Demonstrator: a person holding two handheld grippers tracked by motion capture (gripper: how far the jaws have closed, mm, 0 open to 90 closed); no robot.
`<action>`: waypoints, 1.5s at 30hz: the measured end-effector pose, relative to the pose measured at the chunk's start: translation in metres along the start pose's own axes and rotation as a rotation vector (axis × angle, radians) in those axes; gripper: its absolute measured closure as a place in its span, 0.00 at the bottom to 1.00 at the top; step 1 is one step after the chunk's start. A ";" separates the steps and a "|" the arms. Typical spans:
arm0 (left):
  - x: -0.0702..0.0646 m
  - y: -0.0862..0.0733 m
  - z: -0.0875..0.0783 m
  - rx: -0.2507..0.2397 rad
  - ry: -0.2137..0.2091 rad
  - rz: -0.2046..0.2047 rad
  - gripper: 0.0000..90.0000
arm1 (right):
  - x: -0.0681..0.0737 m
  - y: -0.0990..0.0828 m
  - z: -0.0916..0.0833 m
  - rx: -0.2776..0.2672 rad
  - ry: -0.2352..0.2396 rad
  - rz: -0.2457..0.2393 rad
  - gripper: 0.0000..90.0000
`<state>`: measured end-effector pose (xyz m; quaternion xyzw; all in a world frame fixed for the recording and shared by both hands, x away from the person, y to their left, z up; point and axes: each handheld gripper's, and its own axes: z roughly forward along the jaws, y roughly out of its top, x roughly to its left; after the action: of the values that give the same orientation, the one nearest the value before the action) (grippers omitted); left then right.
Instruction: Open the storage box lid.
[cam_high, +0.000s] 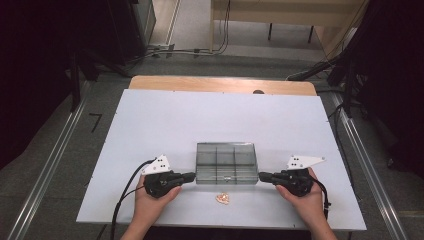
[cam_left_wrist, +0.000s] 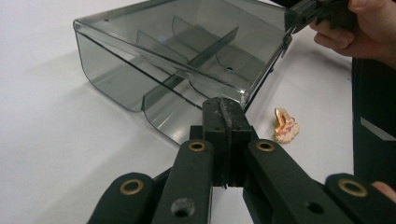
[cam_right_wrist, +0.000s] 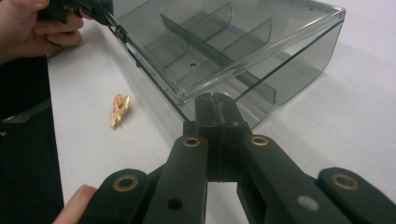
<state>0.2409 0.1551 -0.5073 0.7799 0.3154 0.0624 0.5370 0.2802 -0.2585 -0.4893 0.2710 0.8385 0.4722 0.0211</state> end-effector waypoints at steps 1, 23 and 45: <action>0.000 0.000 0.000 -0.005 -0.001 0.002 1.00 | 0.000 0.001 -0.001 -0.004 -0.001 0.000 0.98; -0.001 0.015 -0.002 -0.162 0.017 0.047 1.00 | 0.006 0.016 -0.011 -0.117 -0.023 -0.007 0.98; -0.003 0.023 -0.005 -0.175 0.142 0.066 0.91 | 0.014 0.036 -0.016 -0.188 -0.056 -0.006 0.98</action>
<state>0.2462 0.1522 -0.4844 0.7337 0.3201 0.1622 0.5770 0.2794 -0.2494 -0.4485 0.2784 0.7904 0.5411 0.0712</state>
